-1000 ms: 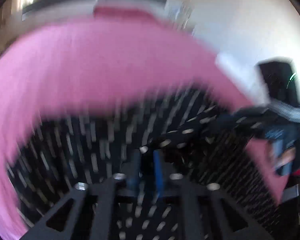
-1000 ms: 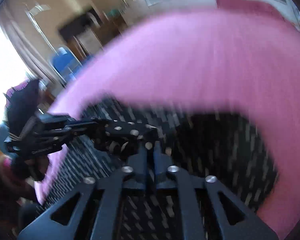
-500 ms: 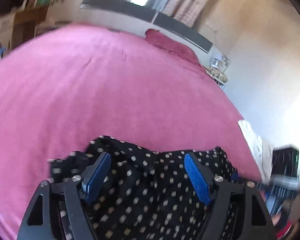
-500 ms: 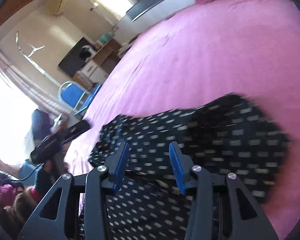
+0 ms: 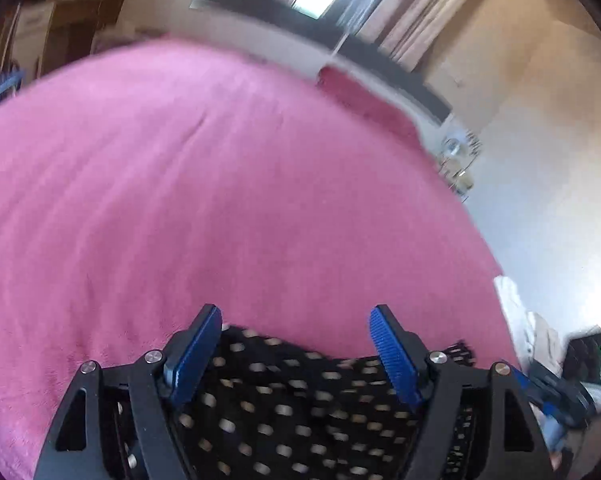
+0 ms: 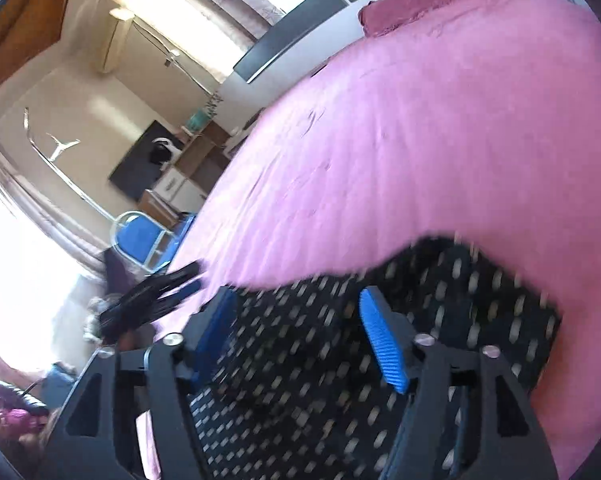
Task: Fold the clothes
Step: 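Smooth the folded dress with both open grippers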
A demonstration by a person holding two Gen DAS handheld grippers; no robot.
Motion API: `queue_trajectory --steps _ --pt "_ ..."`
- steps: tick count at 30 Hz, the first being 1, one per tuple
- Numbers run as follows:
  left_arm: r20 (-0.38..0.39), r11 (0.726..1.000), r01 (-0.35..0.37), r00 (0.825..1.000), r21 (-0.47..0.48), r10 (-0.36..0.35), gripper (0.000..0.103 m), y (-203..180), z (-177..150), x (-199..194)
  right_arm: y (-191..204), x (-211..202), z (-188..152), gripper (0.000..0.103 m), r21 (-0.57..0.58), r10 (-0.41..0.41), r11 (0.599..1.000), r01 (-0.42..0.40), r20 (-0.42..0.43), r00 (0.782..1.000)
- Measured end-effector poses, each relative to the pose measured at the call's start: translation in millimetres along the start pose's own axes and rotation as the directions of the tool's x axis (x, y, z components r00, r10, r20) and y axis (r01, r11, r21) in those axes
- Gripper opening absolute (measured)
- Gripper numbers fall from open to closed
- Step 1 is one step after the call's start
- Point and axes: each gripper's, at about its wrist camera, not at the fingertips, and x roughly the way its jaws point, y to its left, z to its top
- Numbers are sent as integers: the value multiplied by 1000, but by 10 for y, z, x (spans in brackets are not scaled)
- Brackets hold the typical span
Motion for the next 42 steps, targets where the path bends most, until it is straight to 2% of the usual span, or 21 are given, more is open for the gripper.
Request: queue_trajectory --steps 4,6,7,9,11,14,15,17,19,21,23,26,29,31,34,35,36,37,38,40,42 --pt "24 999 8 1000 43 -9 78 -108 37 -39 -24 465 141 71 -32 -88 996 86 -61 994" --pt "-51 997 -69 996 41 71 78 17 -7 307 -53 617 114 71 -44 -150 988 146 -94 984" --pt "-88 996 -83 992 23 85 78 116 -32 458 -69 609 103 71 -40 -165 986 162 -99 981" --pt "-77 999 -43 996 -10 42 78 223 -10 470 -103 592 80 71 -34 -196 981 193 -108 975" --pt "-49 999 12 999 -45 -15 78 228 -9 245 -136 576 58 71 -28 -226 974 224 -118 967" --pt "19 997 69 997 -18 -68 79 89 -93 -201 274 349 -59 71 -141 -175 976 167 -53 983" --pt "14 996 87 996 12 -87 80 2 -192 -302 421 318 -136 71 -196 -178 966 166 -44 983" --pt "-52 987 149 988 56 -146 80 -171 -441 -338 692 331 -386 71 -324 -215 927 188 -50 975" --pt "-103 980 178 980 94 -168 80 -290 -637 -264 846 400 -640 71 -401 -198 905 145 -95 975" --pt "-136 982 137 984 130 -119 80 -273 -823 -191 878 477 -951 71 -436 -135 899 37 -194 972" --pt "-166 982 92 984 165 -64 79 -245 -1009 -118 817 471 -1119 71 -427 -126 904 4 -257 958" --pt "-165 978 88 985 191 -57 80 -320 -985 -137 715 431 -1340 71 -394 -114 918 -34 -346 931" --pt "-162 976 90 985 200 -58 80 -450 -909 -149 677 133 -1347 71 -366 -89 930 -34 -315 945" --pt "-160 974 91 985 207 -59 80 -537 -858 -157 654 -10 -1274 71 -342 -85 940 -7 -254 963" --pt "-148 990 72 987 120 -54 79 -398 -864 -21 595 29 -1072 74 -263 -54 965 11 -158 986" --pt "-139 993 69 989 92 -56 79 -360 -903 -3 549 95 -1055 78 -249 -50 969 9 -160 986" --pt "-130 995 63 990 79 -53 79 -296 -912 -25 454 229 -1082 79 -220 -59 975 12 -210 976" --pt "-121 996 57 991 68 -48 79 -227 -915 -55 370 323 -1146 79 -205 -102 978 49 -258 961" --pt "-112 997 50 993 57 -44 79 -158 -917 -86 417 367 -1200 76 -229 -135 971 74 -265 955" --pt "-95 999 37 995 35 -34 80 -21 -922 -146 529 221 -1231 76 -308 -166 947 90 -232 958" --pt "-78 1000 25 997 12 -24 80 117 -927 -207 521 -23 -1192 76 -381 -245 909 168 -164 956"
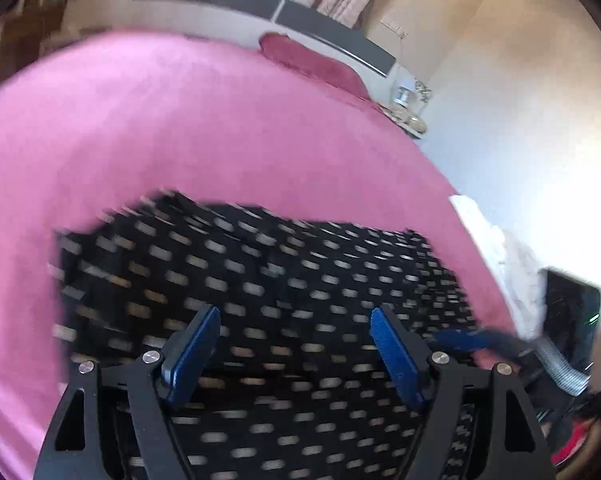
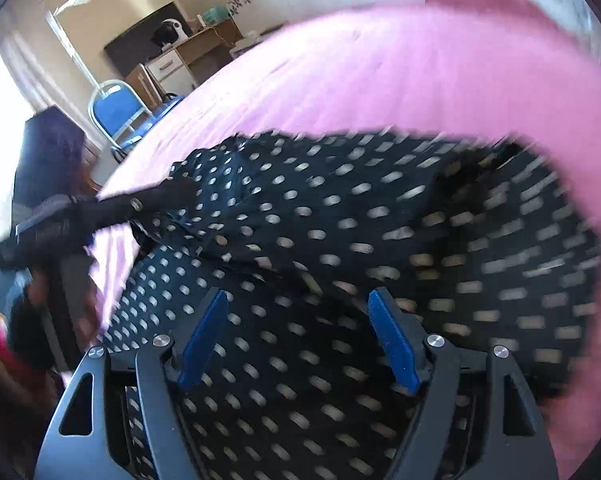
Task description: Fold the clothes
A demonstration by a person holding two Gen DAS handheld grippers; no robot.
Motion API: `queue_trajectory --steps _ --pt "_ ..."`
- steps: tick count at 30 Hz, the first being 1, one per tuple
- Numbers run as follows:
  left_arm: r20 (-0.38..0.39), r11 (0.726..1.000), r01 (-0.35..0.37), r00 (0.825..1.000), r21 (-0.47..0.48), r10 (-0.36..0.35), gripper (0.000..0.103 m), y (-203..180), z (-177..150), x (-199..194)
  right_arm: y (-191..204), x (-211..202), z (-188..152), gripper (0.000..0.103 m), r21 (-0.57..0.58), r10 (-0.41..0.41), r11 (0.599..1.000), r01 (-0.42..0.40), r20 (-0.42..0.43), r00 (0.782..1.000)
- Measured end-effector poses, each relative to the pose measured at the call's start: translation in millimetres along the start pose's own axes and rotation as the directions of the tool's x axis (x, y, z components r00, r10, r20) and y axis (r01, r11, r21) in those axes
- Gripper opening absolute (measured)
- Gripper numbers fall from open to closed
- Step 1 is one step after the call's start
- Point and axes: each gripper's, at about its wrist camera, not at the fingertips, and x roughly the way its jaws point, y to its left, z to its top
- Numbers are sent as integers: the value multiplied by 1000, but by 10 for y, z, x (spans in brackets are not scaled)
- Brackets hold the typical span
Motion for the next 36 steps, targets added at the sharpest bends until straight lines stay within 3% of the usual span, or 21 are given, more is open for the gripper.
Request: queue_trajectory --steps 3,5,7,10,13,15,18,21,24,27,31,33,36 --pt "25 999 -15 1000 -35 16 80 204 -17 -95 -233 -127 89 79 8 -217 976 217 24 976" --pt "42 999 -19 999 -50 21 80 282 -24 -154 -610 -124 -47 80 30 -271 962 272 -56 961" --pt "59 999 -13 998 -51 16 80 276 -24 -205 -881 -79 -127 80 81 -232 967 242 -109 967" --pt "106 999 -8 994 -31 11 80 185 -59 -382 -981 -398 -178 80 151 -255 954 260 -54 965" --pt "105 999 -43 994 20 41 80 133 -171 -487 -836 -656 -317 81 157 -203 968 197 27 979" --pt "34 995 -92 995 29 91 80 239 -251 -409 -744 -608 -419 82 90 -159 983 159 -10 987" --pt "44 997 -78 996 19 77 80 338 -331 -509 -811 -359 -551 82 62 -132 988 144 -166 977" --pt "87 998 -58 995 9 57 80 237 -358 -877 -897 -612 -566 82 175 -116 975 139 -135 984" --pt "73 995 -82 994 48 79 80 44 -589 -1057 -767 -1015 -635 83 177 -131 974 144 -79 988" --pt "12 991 -100 995 92 99 81 -287 -879 -961 -591 -1090 -828 83 131 -149 977 168 -144 978" --pt "-55 982 -102 992 158 112 81 -569 -1414 -918 -119 -921 -947 83 27 -161 985 172 -225 961" --pt "-84 972 -130 985 196 148 81 -678 -1663 -872 217 -763 -1045 83 -99 -231 972 213 -250 940" --pt "-103 957 -171 974 236 200 81 -745 -1978 -911 474 -635 -1275 83 -164 -276 957 238 -283 918"
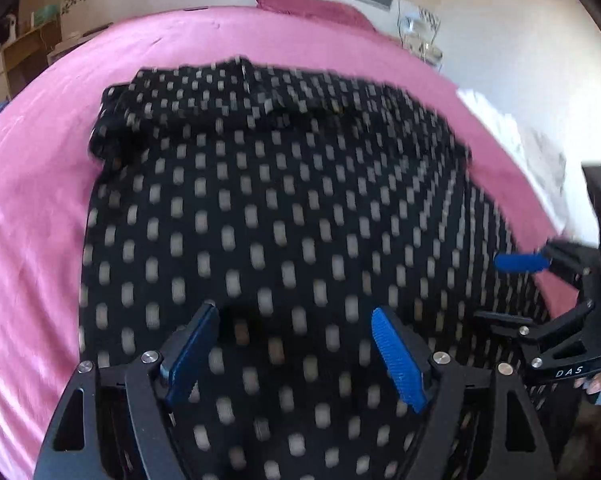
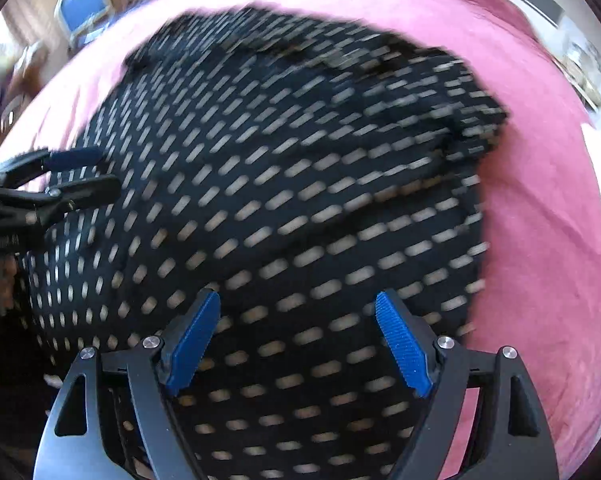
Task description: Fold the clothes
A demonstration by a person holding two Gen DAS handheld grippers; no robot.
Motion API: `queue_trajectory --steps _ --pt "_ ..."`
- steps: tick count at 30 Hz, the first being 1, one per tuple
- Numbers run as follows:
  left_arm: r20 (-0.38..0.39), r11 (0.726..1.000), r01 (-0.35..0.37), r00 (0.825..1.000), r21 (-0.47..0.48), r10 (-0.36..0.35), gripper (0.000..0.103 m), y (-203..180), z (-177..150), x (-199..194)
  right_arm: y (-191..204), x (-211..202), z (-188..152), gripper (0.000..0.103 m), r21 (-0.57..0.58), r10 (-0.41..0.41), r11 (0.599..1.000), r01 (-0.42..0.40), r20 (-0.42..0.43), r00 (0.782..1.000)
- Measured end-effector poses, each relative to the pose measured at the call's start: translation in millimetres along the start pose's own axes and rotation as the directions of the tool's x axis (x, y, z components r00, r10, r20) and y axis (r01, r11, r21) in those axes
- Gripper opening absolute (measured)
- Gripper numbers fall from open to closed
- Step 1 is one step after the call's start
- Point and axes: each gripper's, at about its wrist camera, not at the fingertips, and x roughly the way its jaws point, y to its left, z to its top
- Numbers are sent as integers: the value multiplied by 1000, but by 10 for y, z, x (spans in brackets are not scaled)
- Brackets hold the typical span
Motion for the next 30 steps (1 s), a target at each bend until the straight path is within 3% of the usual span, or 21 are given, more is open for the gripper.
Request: queue_trajectory --steps 7,10,13,15,17,19,21,26,30 --pt "12 997 -51 999 60 51 81 5 -539 -145 -95 -63 -505 91 99 4 995 -5 19 1000" --pt "4 994 -73 997 83 73 81 -38 -612 -164 -105 -85 -612 95 107 -18 994 13 49 999" --pt "-33 998 -33 999 47 35 81 21 -536 -324 -80 -134 -713 97 123 -32 992 26 52 998" --pt "19 1000 -8 1000 28 7 81 85 -372 -475 -69 -213 -754 97 129 -27 991 21 42 999" --pt "49 999 -34 998 25 33 81 181 -106 -503 -48 -384 -797 97 120 -34 992 27 55 998" --pt "51 997 -70 996 9 70 81 333 299 -388 -11 -575 -789 97 109 -39 994 26 119 992" --pt "50 995 -101 994 9 100 81 434 501 -247 -1 -656 -715 97 100 -40 995 22 183 982" --pt "49 985 -173 984 11 172 81 685 978 106 166 -418 -293 97 -2 -47 999 50 300 953" --pt "48 973 -231 972 14 230 81 886 1359 388 247 -166 -64 97 -38 37 999 -25 358 933"
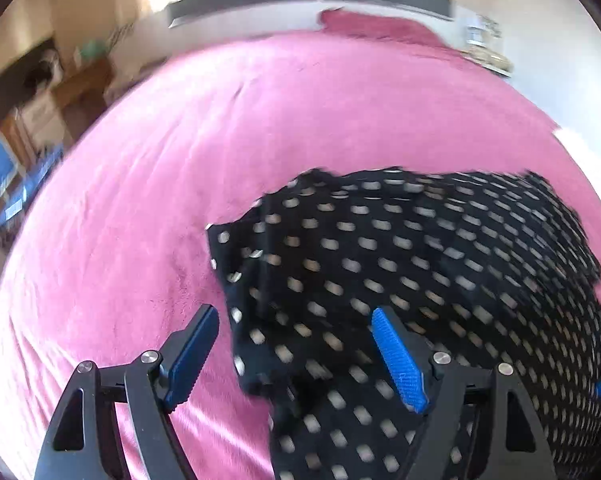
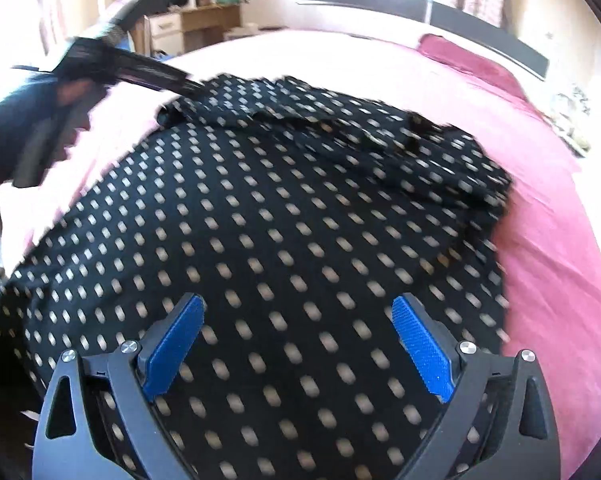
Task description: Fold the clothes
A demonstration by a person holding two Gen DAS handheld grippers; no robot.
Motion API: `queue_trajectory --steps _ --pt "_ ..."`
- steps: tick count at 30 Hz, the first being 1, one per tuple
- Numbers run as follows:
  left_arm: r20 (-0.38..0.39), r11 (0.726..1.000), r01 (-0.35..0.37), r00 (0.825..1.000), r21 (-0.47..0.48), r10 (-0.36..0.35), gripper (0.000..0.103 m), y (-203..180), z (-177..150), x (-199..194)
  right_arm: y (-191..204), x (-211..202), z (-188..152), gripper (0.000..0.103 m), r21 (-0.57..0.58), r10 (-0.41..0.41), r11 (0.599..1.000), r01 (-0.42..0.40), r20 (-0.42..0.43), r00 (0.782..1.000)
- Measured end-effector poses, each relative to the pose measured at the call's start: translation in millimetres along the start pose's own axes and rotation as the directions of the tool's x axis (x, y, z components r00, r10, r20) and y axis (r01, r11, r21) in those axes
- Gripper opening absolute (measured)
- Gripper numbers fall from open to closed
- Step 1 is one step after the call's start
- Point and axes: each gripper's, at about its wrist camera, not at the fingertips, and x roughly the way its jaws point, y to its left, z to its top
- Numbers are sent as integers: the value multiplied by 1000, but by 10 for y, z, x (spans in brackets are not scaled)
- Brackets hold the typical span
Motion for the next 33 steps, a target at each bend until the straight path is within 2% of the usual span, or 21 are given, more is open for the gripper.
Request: queue_trajectory --steps 2,4,7,9,13,16,18,24,28,32,33 --pt "-1 1000 -29 1000 3 29 81 68 182 170 9 49 60 97 11 36 999 -36 14 999" --pt "57 996 -63 997 69 59 81 -37 39 66 -5 132 208 97 34 77 996 -77 1 997" --pt "72 999 -25 997 21 23 81 58 -146 -7 56 292 670 97 59 141 988 -143 31 989" --pt "112 998 -35 993 -55 41 81 259 -182 -94 156 448 1026 97 46 125 991 -126 35 992" --pt "134 987 -51 988 -154 72 81 647 -72 -152 420 975 1433 97 22 63 998 -62 -58 996" --pt "127 989 -69 988 -134 86 81 833 192 -71 618 1371 1738 97 0 15 1000 -15 -126 992" --pt "101 994 -58 993 -88 67 81 877 393 48 750 1635 1941 97 -17 -18 1000 16 -170 985" --pt "77 991 -130 989 22 128 81 887 737 320 812 1699 1799 98 -25 -31 999 26 -177 984" --pt "63 986 -163 985 42 160 81 937 873 504 846 1714 1727 100 -36 -43 999 37 -180 983" --pt "52 979 -193 980 59 190 95 992 1003 680 859 1721 1721 102 -39 -52 998 45 -178 983" --pt "50 978 -201 979 63 198 93 1006 1035 724 859 1720 1719 102 -38 -52 998 46 -177 983"
